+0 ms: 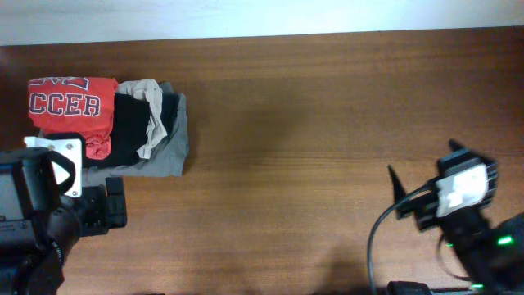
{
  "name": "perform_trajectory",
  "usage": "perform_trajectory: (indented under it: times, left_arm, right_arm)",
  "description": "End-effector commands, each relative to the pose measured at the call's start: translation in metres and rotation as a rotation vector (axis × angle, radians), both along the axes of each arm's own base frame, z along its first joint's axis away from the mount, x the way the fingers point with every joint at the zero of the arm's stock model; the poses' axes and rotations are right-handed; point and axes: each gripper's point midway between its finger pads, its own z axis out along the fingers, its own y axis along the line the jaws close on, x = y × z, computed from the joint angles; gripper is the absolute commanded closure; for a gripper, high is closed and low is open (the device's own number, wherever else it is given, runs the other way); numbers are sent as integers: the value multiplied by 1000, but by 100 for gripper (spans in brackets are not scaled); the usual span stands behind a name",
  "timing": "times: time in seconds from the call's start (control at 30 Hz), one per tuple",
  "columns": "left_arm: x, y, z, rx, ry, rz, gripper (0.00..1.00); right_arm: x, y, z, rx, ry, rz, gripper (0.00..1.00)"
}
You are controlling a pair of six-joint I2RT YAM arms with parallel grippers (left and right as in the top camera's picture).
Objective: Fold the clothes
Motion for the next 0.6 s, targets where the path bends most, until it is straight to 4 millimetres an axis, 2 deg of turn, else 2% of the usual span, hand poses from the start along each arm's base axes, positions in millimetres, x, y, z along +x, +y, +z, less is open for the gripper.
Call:
perform_trajectory:
  times: [0.0,0.07,0.23,0.57]
  left_arm:
    - [0,-1,2,-4,-7,-4,1]
    - [0,-1,2,-4,-7,-4,1]
    - [0,-1,2,-4,-7,-4,1]
    - [0,-1,2,-4,-7,-4,1]
  right_arm:
    - [-1,-7,-72,-5,25,-43,1]
    - [-4,-7,-108,35,30,-52,1]
    - [-10,-6,-164,145,49,-82,1]
    - [-3,-7,-225,202,177,-105,1]
